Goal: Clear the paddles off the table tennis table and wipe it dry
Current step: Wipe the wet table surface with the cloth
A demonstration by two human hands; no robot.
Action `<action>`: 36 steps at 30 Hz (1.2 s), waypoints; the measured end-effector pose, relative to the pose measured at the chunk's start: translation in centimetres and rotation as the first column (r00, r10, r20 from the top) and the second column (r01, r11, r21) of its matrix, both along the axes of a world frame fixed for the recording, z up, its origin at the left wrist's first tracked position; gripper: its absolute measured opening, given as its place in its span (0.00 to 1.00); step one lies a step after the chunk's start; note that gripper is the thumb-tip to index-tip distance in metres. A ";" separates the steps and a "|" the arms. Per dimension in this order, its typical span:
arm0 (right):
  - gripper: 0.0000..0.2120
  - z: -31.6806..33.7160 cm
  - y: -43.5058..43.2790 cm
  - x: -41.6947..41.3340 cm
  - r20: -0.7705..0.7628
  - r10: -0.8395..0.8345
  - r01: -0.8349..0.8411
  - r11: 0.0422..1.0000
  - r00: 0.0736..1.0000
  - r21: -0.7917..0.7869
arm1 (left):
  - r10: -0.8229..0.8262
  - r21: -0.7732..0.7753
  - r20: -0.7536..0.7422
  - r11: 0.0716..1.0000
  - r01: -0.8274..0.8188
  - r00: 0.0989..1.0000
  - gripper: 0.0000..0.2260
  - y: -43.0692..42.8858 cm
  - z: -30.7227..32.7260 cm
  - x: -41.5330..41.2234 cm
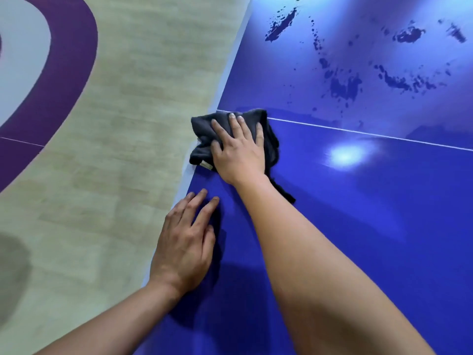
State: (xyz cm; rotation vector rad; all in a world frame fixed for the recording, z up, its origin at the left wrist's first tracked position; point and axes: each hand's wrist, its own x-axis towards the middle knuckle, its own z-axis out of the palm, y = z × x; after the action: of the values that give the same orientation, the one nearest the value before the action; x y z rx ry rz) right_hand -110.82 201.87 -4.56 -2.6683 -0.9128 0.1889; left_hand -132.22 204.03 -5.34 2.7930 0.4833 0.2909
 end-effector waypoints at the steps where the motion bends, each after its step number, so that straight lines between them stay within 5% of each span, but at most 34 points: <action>1: 0.26 -0.1 -2.3 0.3 0.004 -0.052 0.052 0.999 0.999 0.010 | -0.002 0.008 -0.014 1.000 0.002 1.000 0.24 0.1 0.0 0.1; 8: 0.28 -0.6 -24.3 3.0 0.047 -0.499 0.500 0.866 0.866 -0.020 | 0.031 0.011 -0.058 0.999 -0.031 0.998 0.24 -0.2 0.1 0.2; 13: 0.30 -0.4 -28.6 1.7 0.056 -0.581 0.583 0.811 0.812 -0.053 | 0.012 -0.024 -0.056 1.000 -0.013 0.998 0.26 -0.1 0.1 0.2; 17: 0.27 -0.2 -23.7 -1.4 0.061 -0.429 0.433 0.893 0.901 -0.122 | -0.070 -0.077 -0.064 0.995 0.065 0.996 0.29 0.4 0.3 -0.3; 23: 0.28 -0.1 -9.9 -9.7 0.101 -0.140 0.150 0.983 0.985 -0.107 | -0.066 -0.092 0.135 0.993 0.079 0.989 0.25 -4.0 2.8 -8.9; 28: 0.26 0.1 -3.5 -14.8 0.039 0.081 -0.079 0.996 0.996 -0.036 | -0.166 -0.049 0.022 0.985 0.167 0.986 0.26 -5.8 0.5 -18.1; 32: 0.25 0.2 -7.0 -15.0 0.051 0.039 -0.037 0.999 0.998 -0.031 | -0.180 -0.044 -0.065 0.983 0.177 0.982 0.25 -5.7 0.5 -18.2; 36: 0.27 -0.5 -17.6 -15.2 0.087 -0.241 0.243 0.970 0.967 -0.014 | -0.148 -0.045 -0.041 0.988 0.147 0.988 0.25 -6.2 0.5 -18.4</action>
State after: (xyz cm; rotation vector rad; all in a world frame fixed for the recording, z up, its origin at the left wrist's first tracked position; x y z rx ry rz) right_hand -126.03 184.24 -5.06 -2.7987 -0.6026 0.0312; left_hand -150.60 197.82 -4.80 2.7802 0.2866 0.1850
